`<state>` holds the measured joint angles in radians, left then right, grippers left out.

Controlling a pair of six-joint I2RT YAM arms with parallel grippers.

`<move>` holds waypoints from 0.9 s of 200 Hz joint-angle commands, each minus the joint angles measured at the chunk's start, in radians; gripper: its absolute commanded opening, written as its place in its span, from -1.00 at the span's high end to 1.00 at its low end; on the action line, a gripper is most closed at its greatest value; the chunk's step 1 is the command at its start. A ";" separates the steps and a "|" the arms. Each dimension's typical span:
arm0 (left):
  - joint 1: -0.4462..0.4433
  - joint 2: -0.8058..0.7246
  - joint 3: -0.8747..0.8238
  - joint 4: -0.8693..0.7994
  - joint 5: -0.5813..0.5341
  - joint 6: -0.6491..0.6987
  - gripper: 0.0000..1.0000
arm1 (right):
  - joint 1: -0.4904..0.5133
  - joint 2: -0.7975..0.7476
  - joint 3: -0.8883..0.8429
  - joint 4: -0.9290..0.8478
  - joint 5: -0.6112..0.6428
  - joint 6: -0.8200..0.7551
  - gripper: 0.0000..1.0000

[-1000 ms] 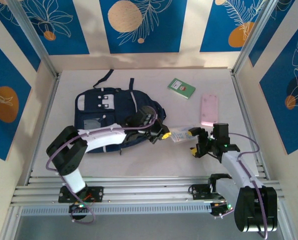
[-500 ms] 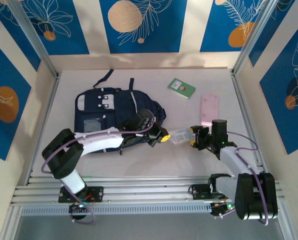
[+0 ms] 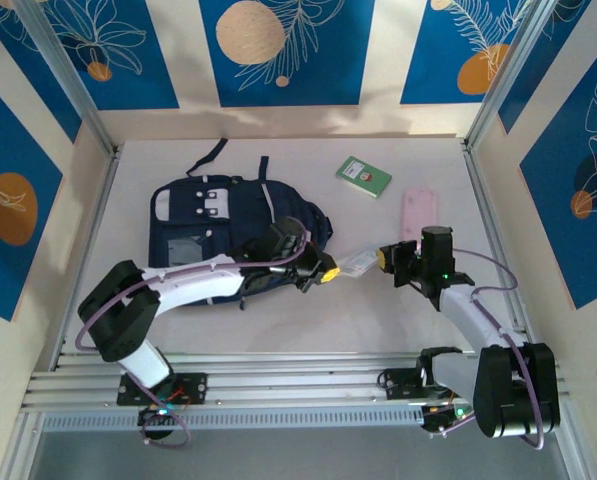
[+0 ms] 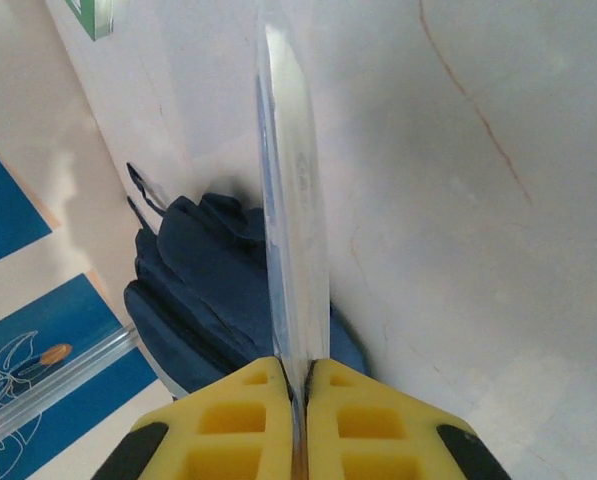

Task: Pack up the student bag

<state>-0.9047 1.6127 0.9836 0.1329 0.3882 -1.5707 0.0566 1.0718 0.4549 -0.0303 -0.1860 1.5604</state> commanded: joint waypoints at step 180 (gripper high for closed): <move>0.455 0.313 0.630 -0.799 -0.158 0.994 0.06 | 0.034 -0.090 0.249 -0.278 0.050 -0.639 1.00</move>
<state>-0.4709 1.8744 1.5631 -0.6071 0.2485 -0.6495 0.0917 1.0023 0.6903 -0.3145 -0.0990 0.9630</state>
